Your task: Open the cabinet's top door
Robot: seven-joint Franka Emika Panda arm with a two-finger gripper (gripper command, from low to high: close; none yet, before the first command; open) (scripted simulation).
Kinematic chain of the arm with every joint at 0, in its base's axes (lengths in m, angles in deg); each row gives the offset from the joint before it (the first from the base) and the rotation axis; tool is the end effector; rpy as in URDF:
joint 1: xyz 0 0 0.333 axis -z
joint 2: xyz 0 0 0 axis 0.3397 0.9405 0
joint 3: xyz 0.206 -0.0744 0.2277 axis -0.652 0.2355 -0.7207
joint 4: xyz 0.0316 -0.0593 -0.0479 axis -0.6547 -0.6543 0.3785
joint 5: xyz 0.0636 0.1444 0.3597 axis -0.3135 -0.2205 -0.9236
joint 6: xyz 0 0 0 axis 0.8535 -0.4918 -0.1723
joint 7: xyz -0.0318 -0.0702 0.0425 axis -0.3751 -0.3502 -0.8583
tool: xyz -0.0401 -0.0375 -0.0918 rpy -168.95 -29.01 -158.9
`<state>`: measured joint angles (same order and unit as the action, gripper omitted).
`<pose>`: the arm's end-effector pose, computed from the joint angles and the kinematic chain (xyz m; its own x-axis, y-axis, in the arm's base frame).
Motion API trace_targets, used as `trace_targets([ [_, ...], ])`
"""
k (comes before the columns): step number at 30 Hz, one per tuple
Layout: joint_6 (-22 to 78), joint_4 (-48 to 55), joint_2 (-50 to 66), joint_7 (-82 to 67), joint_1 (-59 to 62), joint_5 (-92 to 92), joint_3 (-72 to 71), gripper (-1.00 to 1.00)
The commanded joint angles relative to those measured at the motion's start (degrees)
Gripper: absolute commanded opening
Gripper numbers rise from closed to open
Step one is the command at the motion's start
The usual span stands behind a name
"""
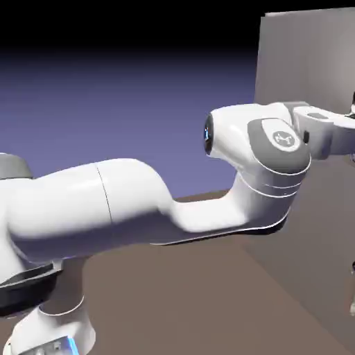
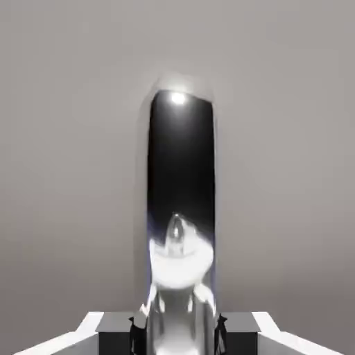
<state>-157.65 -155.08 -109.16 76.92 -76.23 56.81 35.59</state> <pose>0.4141 -0.2629 0.5947 -0.1261 -0.6951 0.7077 -0.1253 -0.6966 -0.7065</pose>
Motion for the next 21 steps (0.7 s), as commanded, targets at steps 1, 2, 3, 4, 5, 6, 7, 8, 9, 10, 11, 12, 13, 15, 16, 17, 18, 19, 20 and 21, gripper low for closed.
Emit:
trace_targets([
  [1, 1.6, -2.1, -0.5, 1.0, 1.9, 0.6, -1.4, -1.0],
  [2, 3.2, -4.2, -1.0, 2.0, 3.8, 1.0, -2.9, -1.0],
  [3, 4.7, -6.2, -1.5, 2.9, 5.8, 1.4, -4.3, -1.0],
  [4, 6.3, -8.3, -2.0, 3.8, 7.8, 1.6, -5.8, -1.0],
  [5, 7.8, -10.4, -2.4, 4.6, 9.8, 1.6, -7.3, -1.0],
  [6, 9.2, -12.5, -2.9, 5.4, 11.9, 1.5, -8.8, -1.0],
  [7, 10.7, -14.6, -3.4, 6.1, 13.9, 1.3, -10.4, -1.0],
  [8, 12.2, -16.6, -3.9, 6.7, 16.0, 0.9, -12.1, -1.0],
  [9, 13.7, -18.7, -4.4, 7.3, 18.1, 0.4, -13.8, -1.0],
  [10, 15.2, -20.7, -4.9, 7.8, 20.1, -0.3, -15.6, -1.0],
  [11, 16.7, -22.8, -5.6, 8.3, 22.2, -1.1, -17.4, -1.0],
  [12, 18.2, -24.8, -6.2, 8.7, 24.3, -2.1, -19.3, -1.0],
  [13, 19.7, -26.9, -7.0, 9.0, 26.4, -3.3, -21.4, -1.0],
  [15, 22.6, -30.6, -8.6, 9.4, 30.2, -6.0, -25.5, -1.0],
  [16, 24.1, -32.4, -9.4, 9.5, 31.9, -7.5, -27.6, -1.0],
  [17, 25.4, -34.0, -10.3, 9.6, 33.5, -9.1, -29.7, -1.0],
  [18, 26.8, -35.5, -11.2, 9.6, 35.0, -10.8, -31.8, -1.0],
  [19, 28.1, -36.9, -12.1, 9.5, 36.3, -12.6, -33.9, -1.0],
  [20, 29.4, -38.3, -13.1, 9.4, 37.5, -14.4, -35.9, -1.0],
  [21, 30.7, -39.5, -14.0, 9.3, 38.6, -16.2, -38.0, -1.0],
])
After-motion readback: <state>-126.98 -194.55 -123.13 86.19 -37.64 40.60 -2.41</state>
